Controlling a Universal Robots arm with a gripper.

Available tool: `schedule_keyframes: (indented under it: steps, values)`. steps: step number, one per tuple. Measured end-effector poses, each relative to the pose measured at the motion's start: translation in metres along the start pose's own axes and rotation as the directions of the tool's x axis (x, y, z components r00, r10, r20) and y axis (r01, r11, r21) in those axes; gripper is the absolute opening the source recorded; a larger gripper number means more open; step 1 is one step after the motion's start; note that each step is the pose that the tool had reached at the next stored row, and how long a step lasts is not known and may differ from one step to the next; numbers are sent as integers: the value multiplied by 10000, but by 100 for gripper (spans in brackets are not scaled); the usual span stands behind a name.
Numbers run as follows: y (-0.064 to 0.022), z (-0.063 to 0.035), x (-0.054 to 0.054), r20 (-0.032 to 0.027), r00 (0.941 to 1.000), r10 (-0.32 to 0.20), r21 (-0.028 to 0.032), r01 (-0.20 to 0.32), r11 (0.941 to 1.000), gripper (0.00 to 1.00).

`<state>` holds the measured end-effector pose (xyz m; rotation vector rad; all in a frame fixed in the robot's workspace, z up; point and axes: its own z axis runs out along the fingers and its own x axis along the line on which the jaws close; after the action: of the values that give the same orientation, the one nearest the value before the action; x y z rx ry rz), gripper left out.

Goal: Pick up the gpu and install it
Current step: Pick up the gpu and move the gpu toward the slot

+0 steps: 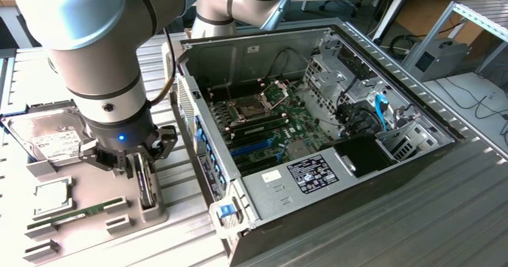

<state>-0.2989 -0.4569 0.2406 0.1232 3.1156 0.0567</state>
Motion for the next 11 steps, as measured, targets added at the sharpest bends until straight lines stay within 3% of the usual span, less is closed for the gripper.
schedule_keyframes:
  steps: [6,7,8,11]
  values:
    - [0,0,-1,1,10000,0,-1,0,10000,41]
    - [0,0,-2,0,10000,0,0,0,10000,27]
    - [0,0,-1,0,10000,0,0,0,10000,27]
    - [0,0,-2,-19,9986,-521,-12,521,9986,27]
